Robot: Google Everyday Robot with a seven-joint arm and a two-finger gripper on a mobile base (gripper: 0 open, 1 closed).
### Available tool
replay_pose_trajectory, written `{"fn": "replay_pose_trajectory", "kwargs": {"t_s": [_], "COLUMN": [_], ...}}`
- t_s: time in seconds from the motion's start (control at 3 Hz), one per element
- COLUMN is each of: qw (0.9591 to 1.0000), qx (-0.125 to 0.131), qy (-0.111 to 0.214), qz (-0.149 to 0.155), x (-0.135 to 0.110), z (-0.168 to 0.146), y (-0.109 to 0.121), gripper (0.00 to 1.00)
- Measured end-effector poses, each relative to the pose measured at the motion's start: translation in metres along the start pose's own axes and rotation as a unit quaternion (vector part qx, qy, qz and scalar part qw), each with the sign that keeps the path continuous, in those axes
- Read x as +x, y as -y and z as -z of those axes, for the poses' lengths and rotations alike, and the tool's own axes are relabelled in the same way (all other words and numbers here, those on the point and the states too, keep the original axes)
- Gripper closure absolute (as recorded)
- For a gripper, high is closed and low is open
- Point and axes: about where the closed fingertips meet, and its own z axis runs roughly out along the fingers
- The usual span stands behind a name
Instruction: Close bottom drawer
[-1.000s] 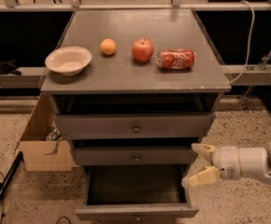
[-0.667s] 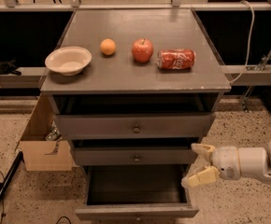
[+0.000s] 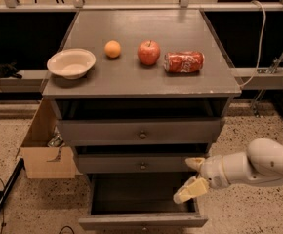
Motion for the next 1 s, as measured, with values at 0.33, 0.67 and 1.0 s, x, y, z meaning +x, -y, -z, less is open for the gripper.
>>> {"fn": "replay_pose_trajectory", "kwargs": {"t_s": [0.33,0.67,1.0], "qw": [0.9965,0.9893,0.9893], "qx": [0.002,0.004,0.004], "qy": [-0.08,-0.131,-0.131], "qz": [-0.027,-0.062,-0.062], "x": [0.055,0.116,0.116], "z": [-0.038,-0.068,-0.068], "y": [-0.008,-0.023,-0.023], "gripper": [0.0,0.0,0.0]}}
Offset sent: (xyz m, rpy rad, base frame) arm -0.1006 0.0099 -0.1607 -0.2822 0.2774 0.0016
